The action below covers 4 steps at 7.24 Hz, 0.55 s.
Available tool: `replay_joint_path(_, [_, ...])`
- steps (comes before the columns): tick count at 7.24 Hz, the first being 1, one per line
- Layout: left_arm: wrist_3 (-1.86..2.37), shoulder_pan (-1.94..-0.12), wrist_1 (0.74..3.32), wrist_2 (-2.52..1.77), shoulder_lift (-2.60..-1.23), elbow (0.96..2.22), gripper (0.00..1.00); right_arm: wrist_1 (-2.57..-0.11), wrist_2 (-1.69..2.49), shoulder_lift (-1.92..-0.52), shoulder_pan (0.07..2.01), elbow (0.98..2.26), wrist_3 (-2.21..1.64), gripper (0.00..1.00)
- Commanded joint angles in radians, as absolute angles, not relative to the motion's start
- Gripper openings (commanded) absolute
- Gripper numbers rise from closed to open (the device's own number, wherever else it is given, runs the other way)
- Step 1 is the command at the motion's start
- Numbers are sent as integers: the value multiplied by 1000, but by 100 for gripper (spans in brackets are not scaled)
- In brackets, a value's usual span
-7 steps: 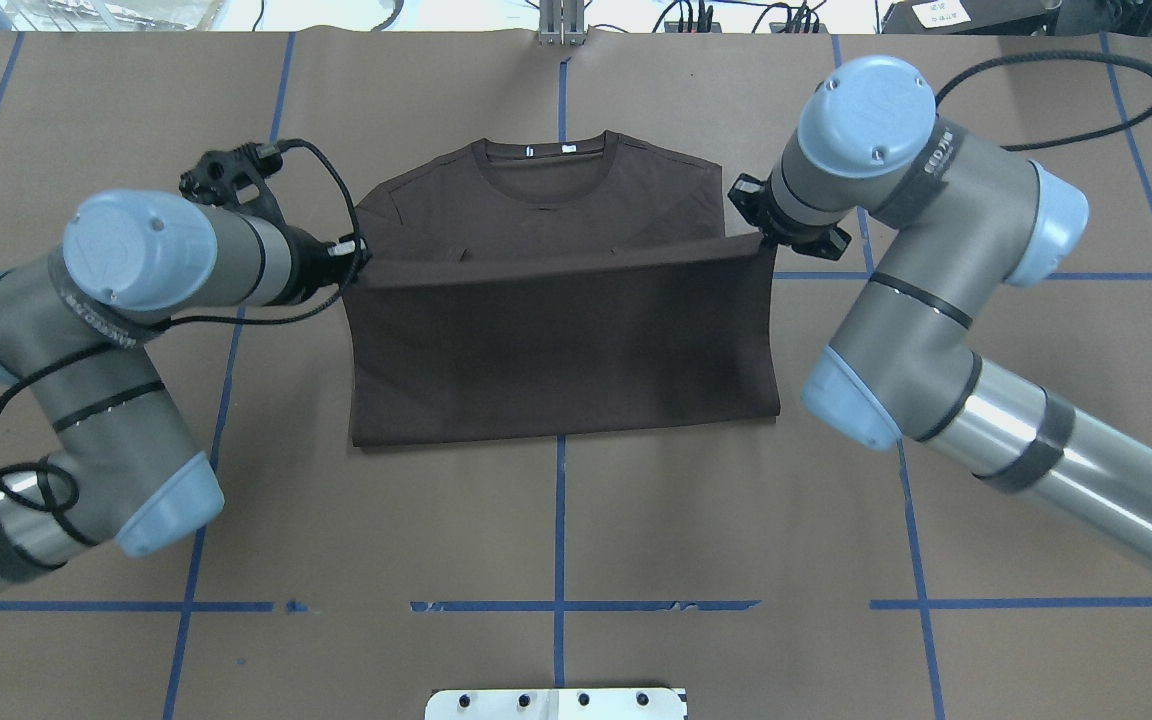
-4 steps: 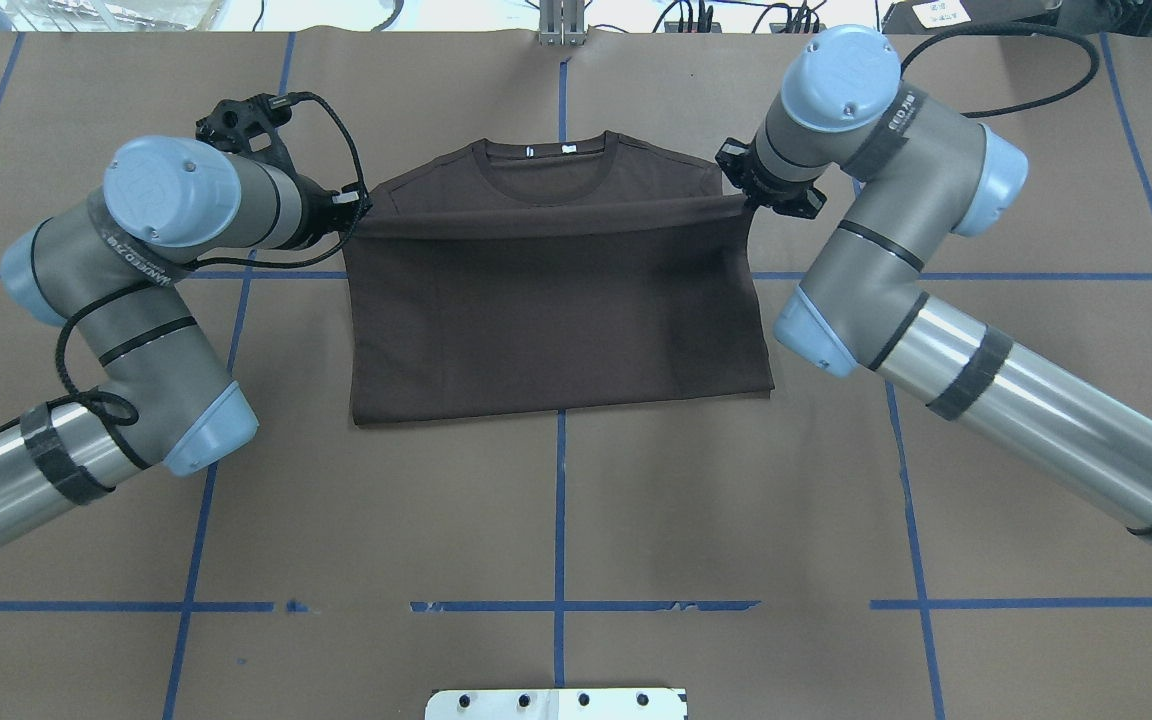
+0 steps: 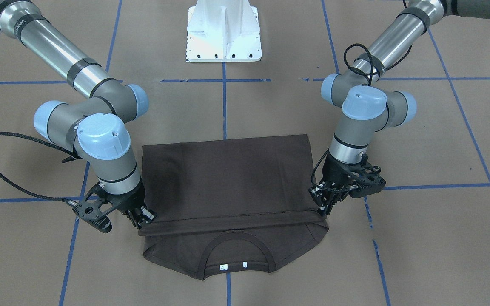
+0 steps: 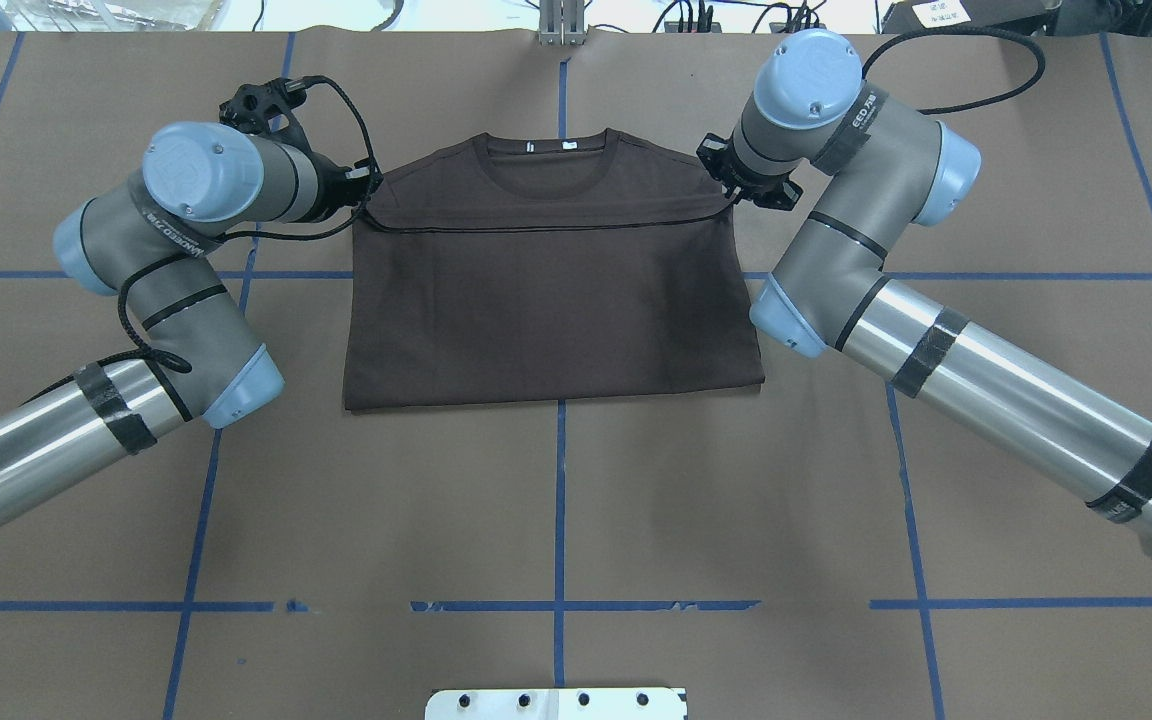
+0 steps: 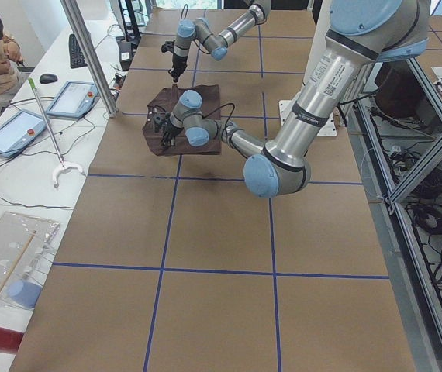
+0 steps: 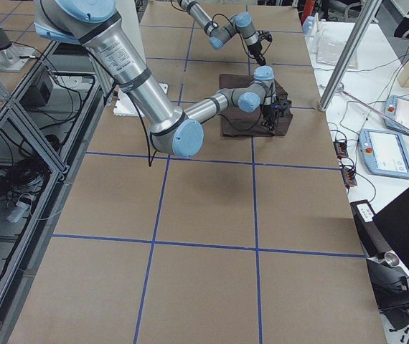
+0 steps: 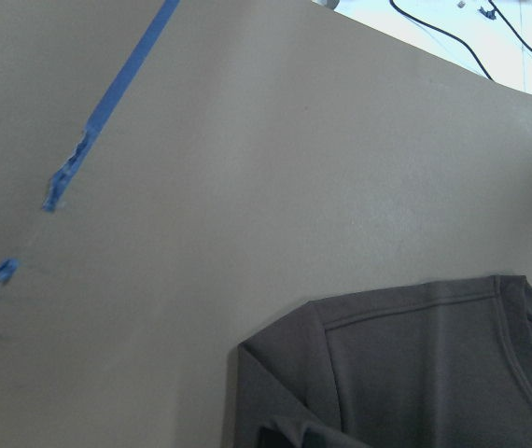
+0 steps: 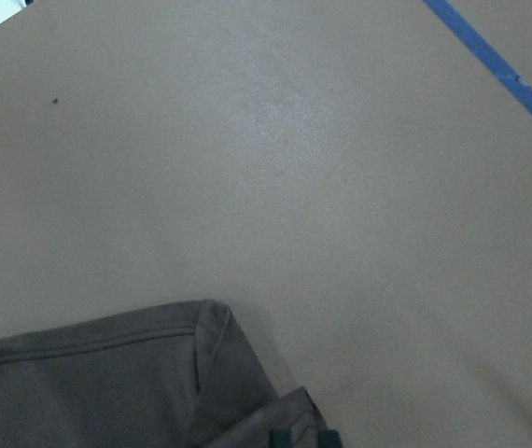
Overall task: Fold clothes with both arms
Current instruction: 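Release the hem with both grippers and raise them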
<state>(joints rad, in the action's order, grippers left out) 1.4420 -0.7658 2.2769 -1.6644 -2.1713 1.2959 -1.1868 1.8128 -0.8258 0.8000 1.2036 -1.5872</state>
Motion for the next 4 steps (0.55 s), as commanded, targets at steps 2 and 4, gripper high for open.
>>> replay_joint_path(2, [1439,-790,2324,-1673,-2181,1290,53,-1143,1822,-802,814,1212,-1604,67])
replay_joint_path(4, [1440,-796,2327,-1719,-2108,1421,53,-1143,1896,-1008,751,1483,-1684,77])
